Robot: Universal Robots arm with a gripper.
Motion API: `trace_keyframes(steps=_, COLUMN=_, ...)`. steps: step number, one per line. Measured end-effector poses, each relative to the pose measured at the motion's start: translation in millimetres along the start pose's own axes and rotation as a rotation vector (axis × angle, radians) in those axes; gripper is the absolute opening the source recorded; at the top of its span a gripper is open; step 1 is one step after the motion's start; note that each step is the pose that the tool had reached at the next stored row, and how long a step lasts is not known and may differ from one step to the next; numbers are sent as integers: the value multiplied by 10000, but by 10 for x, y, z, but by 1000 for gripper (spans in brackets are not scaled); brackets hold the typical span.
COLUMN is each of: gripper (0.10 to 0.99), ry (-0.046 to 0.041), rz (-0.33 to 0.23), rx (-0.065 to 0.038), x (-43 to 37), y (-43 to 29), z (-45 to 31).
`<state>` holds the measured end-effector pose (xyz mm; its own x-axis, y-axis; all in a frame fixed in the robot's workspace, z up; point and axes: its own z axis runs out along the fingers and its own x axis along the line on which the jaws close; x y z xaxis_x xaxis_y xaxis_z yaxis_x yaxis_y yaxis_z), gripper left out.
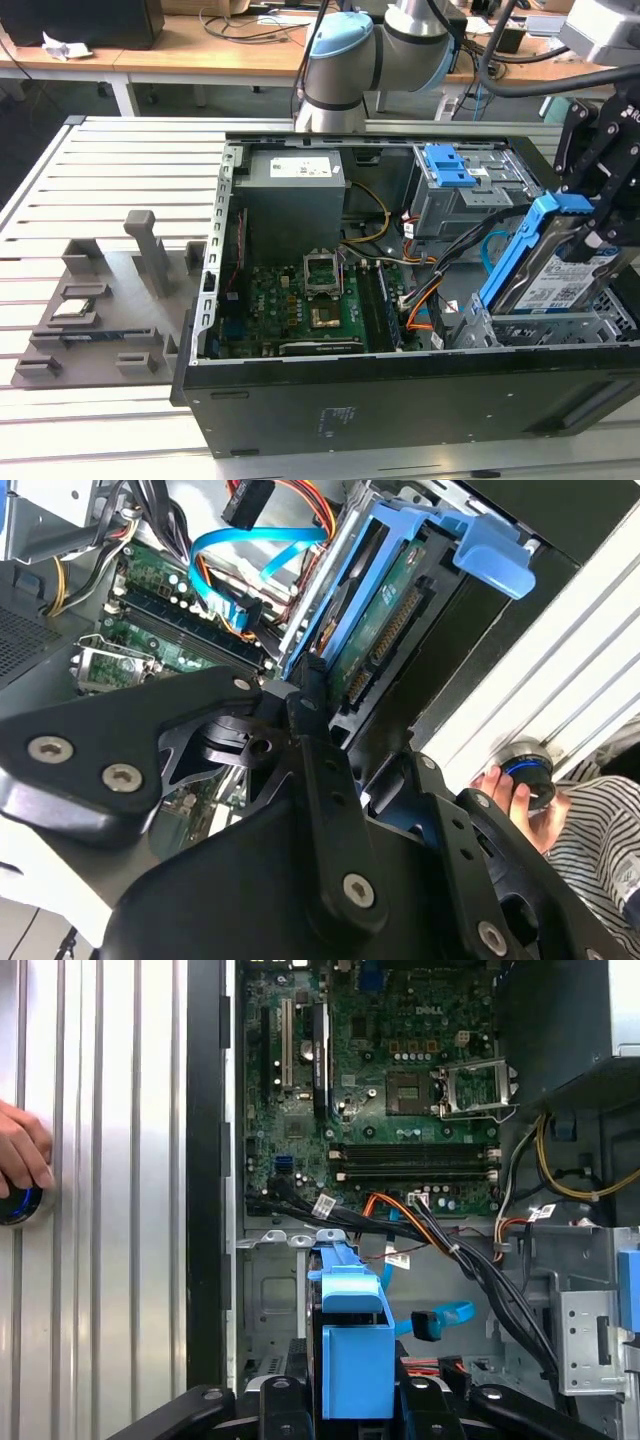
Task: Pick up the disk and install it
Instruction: 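Insert the disk into the insertion slot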
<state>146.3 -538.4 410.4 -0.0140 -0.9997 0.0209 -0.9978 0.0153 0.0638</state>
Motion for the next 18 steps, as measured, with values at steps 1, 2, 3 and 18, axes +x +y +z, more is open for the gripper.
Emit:
trace_keyframes(steps=1, gripper=365, ry=1, rz=0, rx=-2, x=0, y=-1, z=23)
trace_keyframes(steps=2, gripper=365, ry=1, rz=0, rx=-3, x=-1, y=-2, z=39)
trace_keyframes(steps=3, gripper=365, ry=1, rz=0, rx=-3, x=-1, y=-3, z=54)
trace_keyframes(steps=18, gripper=361, ry=2, rz=-1, rx=-4, x=-3, y=-9, z=130)
